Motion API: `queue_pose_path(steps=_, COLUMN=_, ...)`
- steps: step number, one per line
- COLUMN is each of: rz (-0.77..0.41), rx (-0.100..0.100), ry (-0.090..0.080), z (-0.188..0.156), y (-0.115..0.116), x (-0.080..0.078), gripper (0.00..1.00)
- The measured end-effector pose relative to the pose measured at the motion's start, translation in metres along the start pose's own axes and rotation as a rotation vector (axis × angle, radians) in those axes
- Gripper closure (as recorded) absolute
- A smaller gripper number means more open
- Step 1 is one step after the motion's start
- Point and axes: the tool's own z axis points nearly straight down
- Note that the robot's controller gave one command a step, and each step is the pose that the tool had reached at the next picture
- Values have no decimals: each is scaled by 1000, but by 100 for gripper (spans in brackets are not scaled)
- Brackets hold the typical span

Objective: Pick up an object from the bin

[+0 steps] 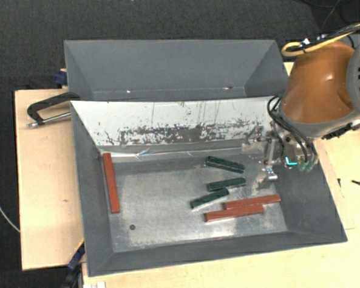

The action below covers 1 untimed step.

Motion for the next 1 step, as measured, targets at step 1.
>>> queue_pose_path(steps=1, rz=-1, rx=1, ry=-8, z=-4, y=0, x=-2, gripper=0)
